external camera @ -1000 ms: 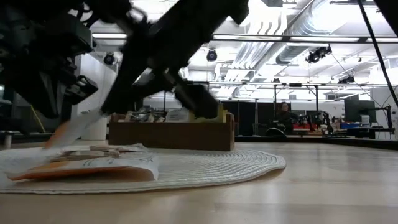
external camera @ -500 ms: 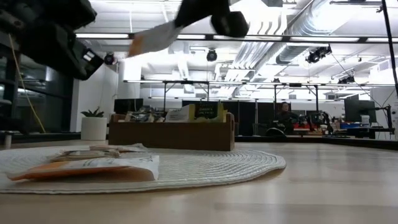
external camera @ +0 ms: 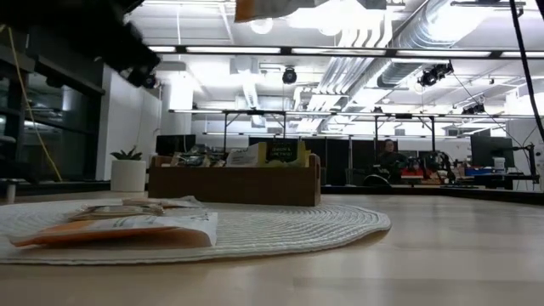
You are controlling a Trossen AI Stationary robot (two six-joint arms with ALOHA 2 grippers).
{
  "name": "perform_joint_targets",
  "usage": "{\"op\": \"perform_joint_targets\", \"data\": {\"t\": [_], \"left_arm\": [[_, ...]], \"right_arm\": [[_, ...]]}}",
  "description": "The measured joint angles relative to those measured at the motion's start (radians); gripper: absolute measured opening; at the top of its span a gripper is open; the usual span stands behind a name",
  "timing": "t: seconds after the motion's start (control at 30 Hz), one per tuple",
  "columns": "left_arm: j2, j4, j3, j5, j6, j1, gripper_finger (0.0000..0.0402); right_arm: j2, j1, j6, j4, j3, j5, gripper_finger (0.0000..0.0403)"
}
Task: Pick & Place Tea
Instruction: Put the orange tea bag into the middle section of the wooden organizer
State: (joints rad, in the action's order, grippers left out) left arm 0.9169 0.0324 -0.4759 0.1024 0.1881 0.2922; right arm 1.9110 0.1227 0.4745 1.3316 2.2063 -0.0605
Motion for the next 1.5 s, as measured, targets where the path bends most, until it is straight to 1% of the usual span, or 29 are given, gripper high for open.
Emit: {"op": "perform_joint_targets", "data": {"t": [0.1,0.23,0.3,0.37,0.43,0.5,0.57,0.67,0.77,0.93,1.1,1.23,1.4,1.5], "left_arm": [[0.0,-0.018,-0.062,-0.005,-0.027,-0.059,0.0008],[0.007,-0.072,-0.154,-0.041,-0.095,-0.14,0.004],[0.016,-0.113,-0.192,-0.058,-0.114,-0.175,0.0063],[0.018,-0.152,-0.222,-0.075,-0.126,-0.204,0.0089],[0.018,-0.153,-0.24,-0.097,-0.131,-0.223,0.0116],[0.023,-0.153,-0.252,-0.111,-0.131,-0.236,0.014],[0.056,-0.138,-0.265,-0.115,-0.132,-0.243,0.016],[0.102,-0.146,-0.278,-0.123,-0.131,-0.24,0.0179],[0.162,-0.124,-0.302,-0.146,-0.131,-0.24,0.0187],[0.236,-0.129,-0.343,-0.14,-0.132,-0.24,0.0188],[0.263,-0.127,-0.371,-0.141,-0.133,-0.24,0.0188],[0.283,-0.136,-0.375,-0.147,-0.131,-0.24,0.0188],[0.304,-0.127,-0.376,-0.153,-0.128,-0.24,0.0188],[0.3,-0.106,-0.377,-0.153,-0.128,-0.241,0.0188]], "right_arm": [[0.041,0.0,-0.057,0.073,0.071,0.018,0.0],[0.122,0.003,-0.116,0.195,0.15,0.06,0.0],[0.139,0.009,-0.138,0.235,0.135,0.068,0.0],[0.147,0.015,-0.151,0.239,0.106,0.07,0.0],[0.15,0.022,-0.167,0.238,0.091,0.066,0.0],[0.149,0.024,-0.174,0.225,0.083,0.049,0.0],[0.149,0.024,-0.182,0.216,0.085,0.031,0.0],[0.148,0.023,-0.195,0.187,0.092,-0.008,0.0],[0.148,0.018,-0.214,0.136,0.092,-0.025,0.0],[0.148,0.011,-0.226,0.106,0.092,-0.061,0.0],[0.145,-0.005,-0.24,0.106,0.092,-0.076,0.0],[0.145,-0.013,-0.241,0.081,0.092,-0.11,0.0],[0.144,-0.023,-0.253,0.056,0.092,-0.103,0.0],[0.144,-0.023,-0.256,0.06,0.092,-0.118,0.0]]}}
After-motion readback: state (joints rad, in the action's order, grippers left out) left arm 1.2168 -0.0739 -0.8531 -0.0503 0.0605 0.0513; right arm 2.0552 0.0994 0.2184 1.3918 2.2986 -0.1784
